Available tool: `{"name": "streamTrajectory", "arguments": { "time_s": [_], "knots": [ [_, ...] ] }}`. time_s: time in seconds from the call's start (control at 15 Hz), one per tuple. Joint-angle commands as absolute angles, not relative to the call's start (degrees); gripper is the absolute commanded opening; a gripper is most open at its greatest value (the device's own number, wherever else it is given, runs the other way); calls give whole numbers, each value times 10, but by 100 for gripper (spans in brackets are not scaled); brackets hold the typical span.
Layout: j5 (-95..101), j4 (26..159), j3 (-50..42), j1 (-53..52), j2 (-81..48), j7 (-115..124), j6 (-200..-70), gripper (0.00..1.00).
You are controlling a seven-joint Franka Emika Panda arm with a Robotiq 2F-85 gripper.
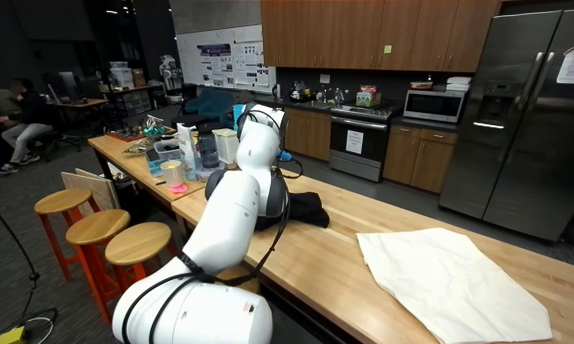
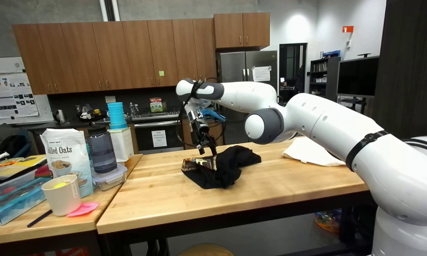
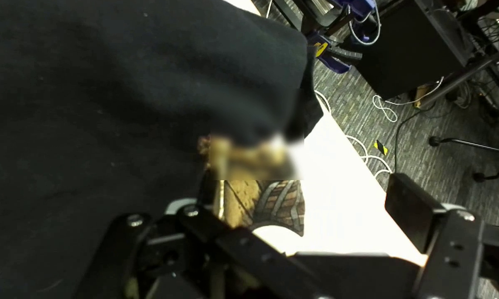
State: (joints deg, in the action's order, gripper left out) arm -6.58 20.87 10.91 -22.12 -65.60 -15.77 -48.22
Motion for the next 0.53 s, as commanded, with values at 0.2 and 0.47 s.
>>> {"name": "streamTrajectory", "arguments": {
  "time_s": [0.2,0.47],
  "knots": [
    [2,226,79,-241,-640,-204,-470,100],
    [59,201,55,-261,-668,-232,-440,100]
  ]
}}
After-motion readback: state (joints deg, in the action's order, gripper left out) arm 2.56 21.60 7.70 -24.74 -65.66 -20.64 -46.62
